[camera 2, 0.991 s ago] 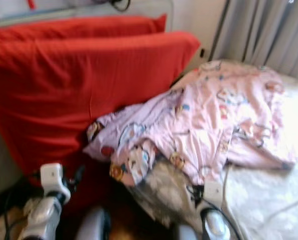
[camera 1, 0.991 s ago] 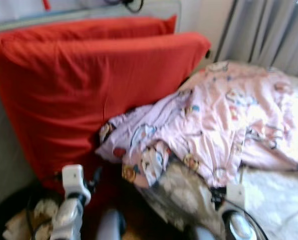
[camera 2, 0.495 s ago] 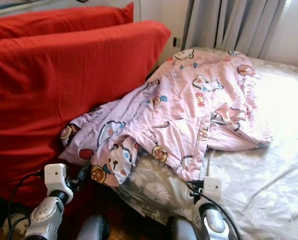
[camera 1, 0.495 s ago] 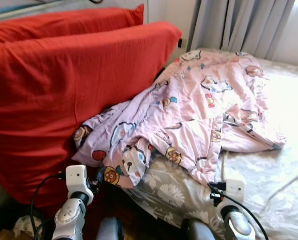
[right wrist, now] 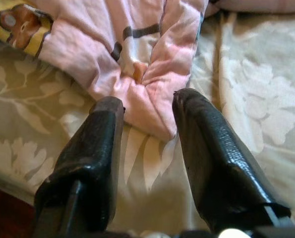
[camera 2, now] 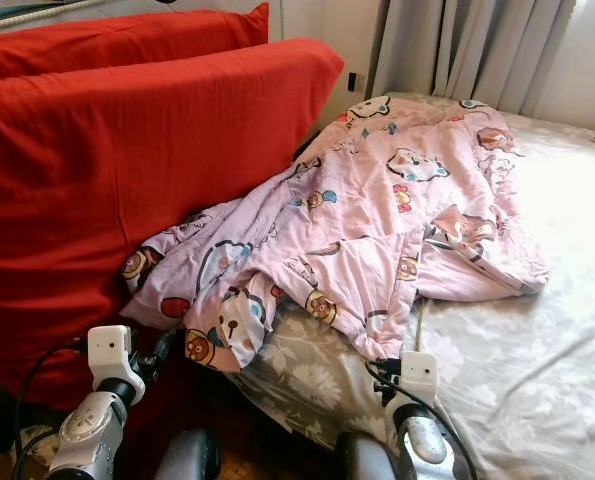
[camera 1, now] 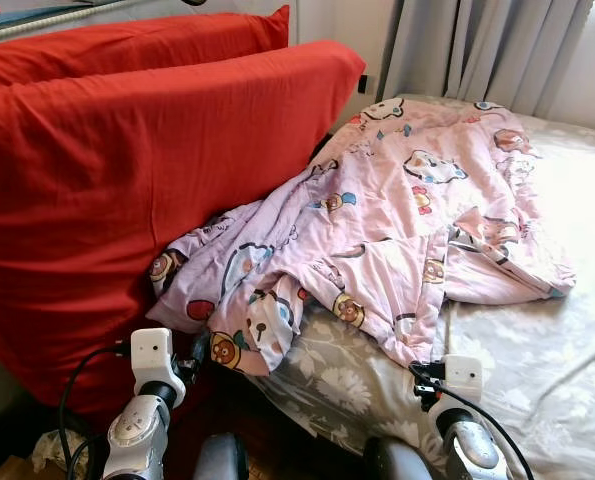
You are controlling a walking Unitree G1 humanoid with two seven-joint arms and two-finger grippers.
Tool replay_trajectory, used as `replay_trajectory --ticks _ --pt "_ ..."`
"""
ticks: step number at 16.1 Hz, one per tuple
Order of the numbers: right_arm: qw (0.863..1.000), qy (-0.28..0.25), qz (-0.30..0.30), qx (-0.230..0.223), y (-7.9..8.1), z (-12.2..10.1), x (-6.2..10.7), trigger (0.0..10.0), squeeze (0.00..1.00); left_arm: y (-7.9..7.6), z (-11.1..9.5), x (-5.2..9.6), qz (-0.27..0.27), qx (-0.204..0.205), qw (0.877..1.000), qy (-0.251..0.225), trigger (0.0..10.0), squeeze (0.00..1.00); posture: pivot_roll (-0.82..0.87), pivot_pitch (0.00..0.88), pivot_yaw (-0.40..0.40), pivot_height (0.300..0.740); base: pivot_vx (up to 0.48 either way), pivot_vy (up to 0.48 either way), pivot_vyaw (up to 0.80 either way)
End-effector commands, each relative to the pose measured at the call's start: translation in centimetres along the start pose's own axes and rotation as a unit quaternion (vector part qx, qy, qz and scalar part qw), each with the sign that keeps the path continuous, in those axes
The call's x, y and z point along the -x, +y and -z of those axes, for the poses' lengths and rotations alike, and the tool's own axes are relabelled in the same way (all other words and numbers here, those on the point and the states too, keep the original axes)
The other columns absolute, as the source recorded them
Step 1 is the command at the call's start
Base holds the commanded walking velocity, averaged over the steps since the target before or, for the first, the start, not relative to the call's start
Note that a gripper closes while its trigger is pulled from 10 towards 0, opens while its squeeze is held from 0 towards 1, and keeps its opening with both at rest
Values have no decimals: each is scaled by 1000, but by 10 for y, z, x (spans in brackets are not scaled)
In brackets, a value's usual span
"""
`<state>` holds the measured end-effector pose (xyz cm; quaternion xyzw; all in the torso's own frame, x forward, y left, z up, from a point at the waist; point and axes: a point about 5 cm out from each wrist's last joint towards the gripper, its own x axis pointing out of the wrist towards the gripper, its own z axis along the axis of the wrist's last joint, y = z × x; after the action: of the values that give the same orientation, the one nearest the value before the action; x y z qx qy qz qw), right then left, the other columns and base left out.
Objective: Clean up the room
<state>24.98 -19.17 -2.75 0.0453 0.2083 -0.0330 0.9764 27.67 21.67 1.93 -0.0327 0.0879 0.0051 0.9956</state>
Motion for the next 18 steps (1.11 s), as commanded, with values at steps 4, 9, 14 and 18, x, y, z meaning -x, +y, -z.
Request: replay_trajectory --ticks 4,9,14,18 --pt "1000 -30 7 -1 -4 -22 -10 10000 0 -1 -6 1 15 -10 1000 -12 10000 0 82 6 -7 592 353 0 0" --pt "999 -34 -3 5 -2 -29 -14 10000 0 -1 -7 5 8 -6 1000 -17 10000 0 106 41 -31 592 395 0 0" --pt "999 -32 -8 7 2 -35 -19 10000 0 4 -5 15 5 -12 1000 -22 10000 0 122 93 -43 592 156 0 0" --pt "1000 -26 17 -1 -7 -43 -23 10000 0 4 -10 20 7 -15 999 -29 10000 0 144 148 -51 592 0 0 0"
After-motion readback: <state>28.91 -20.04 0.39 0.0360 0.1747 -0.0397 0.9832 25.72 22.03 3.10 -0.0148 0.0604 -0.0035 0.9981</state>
